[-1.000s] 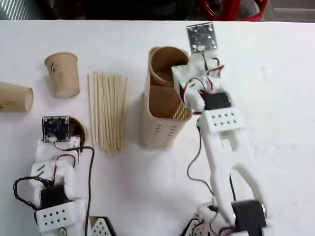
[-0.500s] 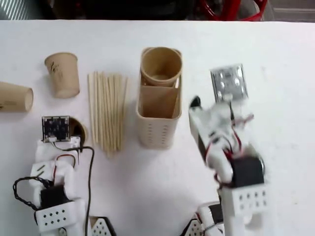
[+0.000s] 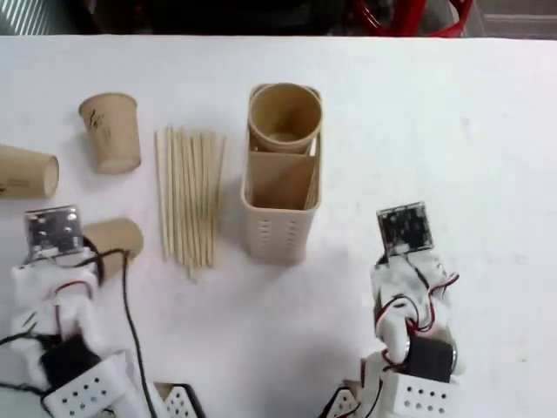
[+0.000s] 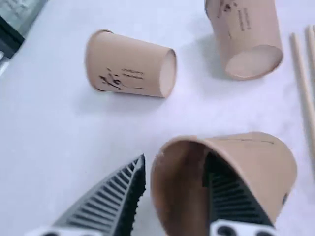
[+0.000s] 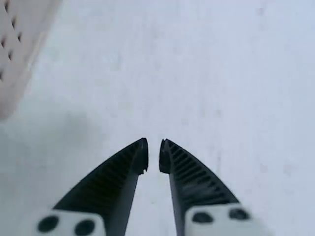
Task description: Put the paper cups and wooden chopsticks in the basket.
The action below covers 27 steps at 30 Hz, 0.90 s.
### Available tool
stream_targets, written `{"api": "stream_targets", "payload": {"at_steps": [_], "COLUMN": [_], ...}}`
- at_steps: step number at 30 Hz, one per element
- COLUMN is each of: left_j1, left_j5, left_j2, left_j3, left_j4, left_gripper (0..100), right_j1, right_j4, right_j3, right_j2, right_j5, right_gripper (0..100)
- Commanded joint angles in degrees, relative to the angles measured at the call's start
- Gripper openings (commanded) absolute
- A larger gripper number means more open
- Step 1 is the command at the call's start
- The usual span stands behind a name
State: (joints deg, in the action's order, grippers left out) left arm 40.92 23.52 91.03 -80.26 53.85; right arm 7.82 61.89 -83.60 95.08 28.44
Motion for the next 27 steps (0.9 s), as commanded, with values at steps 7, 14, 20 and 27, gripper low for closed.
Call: {"api": "stream_targets", "payload": {"at_steps": [7,14,20,27], "left_j1": [7.7,7.3,5.7,8.8], "left_j5": [7.5,9.4,9.0,4.4], "left_j2": [-14.4,-42.9,-50.4,-50.7], "left_j3": [35.0,63.5,73.1,76.9], "left_j4": [21.4,39.9,43.3,48.4], "left_gripper": [20,20,20,26], "right_j1": [5.6,5.3,5.3,5.7], "right_j4": [0.3,1.8,4.4,4.4], "right_j3": [-13.3,-13.3,-13.3,-13.3], "right_j2": [8.1,7.9,7.9,7.8], "right_j5": [6.4,6.0,6.0,6.1], "right_gripper": [6.0,6.0,6.0,5.7]}}
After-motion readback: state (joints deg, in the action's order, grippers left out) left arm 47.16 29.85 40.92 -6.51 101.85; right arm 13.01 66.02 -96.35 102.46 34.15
